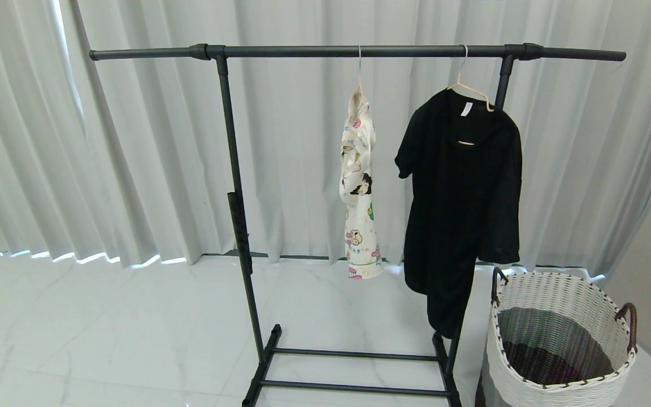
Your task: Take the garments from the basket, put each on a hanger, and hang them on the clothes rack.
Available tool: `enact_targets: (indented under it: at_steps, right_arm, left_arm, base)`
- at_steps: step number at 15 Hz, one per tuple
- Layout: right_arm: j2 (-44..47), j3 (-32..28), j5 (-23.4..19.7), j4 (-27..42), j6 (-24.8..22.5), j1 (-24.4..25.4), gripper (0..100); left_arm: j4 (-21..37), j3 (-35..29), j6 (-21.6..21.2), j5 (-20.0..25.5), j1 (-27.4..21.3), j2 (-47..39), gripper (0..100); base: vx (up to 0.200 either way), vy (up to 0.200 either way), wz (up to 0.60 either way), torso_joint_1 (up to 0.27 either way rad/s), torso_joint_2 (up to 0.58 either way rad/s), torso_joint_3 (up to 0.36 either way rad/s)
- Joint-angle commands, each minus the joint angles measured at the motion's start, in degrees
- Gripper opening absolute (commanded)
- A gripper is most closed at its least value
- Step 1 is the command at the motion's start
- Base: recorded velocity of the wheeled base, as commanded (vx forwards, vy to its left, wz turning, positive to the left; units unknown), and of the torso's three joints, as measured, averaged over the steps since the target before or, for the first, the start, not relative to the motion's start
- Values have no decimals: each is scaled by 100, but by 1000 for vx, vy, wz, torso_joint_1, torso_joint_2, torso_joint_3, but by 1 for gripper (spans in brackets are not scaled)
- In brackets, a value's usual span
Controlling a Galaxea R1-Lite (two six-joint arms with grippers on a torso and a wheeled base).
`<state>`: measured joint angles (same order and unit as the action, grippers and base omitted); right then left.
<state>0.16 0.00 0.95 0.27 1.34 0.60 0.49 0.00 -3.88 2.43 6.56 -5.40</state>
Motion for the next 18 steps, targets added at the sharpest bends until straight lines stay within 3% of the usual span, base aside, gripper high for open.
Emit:
enact_targets:
  at_steps: [1,3,6,18]
  right_arm:
    - [-7,0,2,0,7,-7,100]
    - [-7,0,2,0,-2,2,100]
    - [-7,0,2,8,-11,2,100]
    - [-16,0,2,8,24,-7,100]
  left_arm:
    - [13,-9,-34,12,-120,-14,100]
    - [39,-9,-25,12,-867,171,100]
    - [39,-9,98,-5,-700,540,100]
    - [4,-9,238,-49,-682,540,100]
  base:
    - [0,0,0,0,0,0]
    - [0,0,0,0,0,0]
    - [0,0,0,0,0,0]
    - [0,0,0,0,0,0]
